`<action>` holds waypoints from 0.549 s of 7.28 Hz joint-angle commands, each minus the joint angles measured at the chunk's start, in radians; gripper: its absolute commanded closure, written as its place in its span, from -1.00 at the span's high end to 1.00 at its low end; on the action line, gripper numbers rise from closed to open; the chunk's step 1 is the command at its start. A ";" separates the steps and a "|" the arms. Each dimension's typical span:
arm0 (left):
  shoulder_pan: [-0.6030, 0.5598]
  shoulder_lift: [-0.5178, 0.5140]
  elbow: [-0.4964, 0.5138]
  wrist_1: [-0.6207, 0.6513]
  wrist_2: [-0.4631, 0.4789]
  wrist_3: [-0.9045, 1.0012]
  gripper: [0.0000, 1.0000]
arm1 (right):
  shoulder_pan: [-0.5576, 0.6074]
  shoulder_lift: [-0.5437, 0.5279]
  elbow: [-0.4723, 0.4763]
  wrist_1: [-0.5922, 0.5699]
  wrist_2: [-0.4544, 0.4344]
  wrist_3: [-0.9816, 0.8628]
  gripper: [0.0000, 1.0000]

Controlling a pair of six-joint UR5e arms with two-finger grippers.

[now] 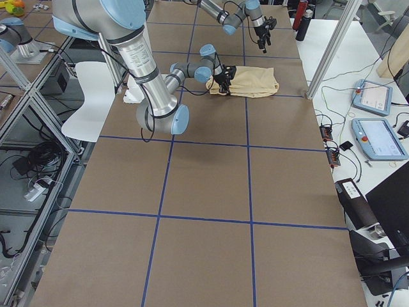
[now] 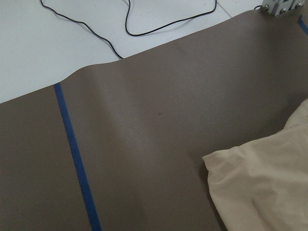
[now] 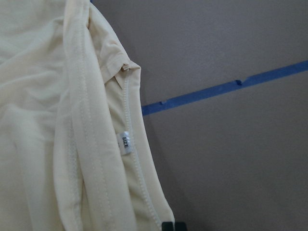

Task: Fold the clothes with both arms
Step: 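Pull the grasped shirt edge with the right gripper toward the right arm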

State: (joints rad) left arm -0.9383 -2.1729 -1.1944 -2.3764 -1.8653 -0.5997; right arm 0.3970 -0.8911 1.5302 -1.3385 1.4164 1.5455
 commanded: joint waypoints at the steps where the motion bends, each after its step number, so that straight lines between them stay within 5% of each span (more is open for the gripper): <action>1: 0.003 0.005 -0.002 -0.010 0.000 -0.002 1.00 | -0.007 -0.159 0.157 0.004 0.006 -0.047 -1.00; 4: 0.004 0.005 -0.002 -0.010 0.000 -0.002 1.00 | -0.029 -0.176 0.198 0.002 -0.011 -0.047 -1.00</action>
State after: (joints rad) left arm -0.9349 -2.1684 -1.1964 -2.3866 -1.8653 -0.6013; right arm 0.3832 -1.0579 1.7082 -1.3356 1.4126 1.4953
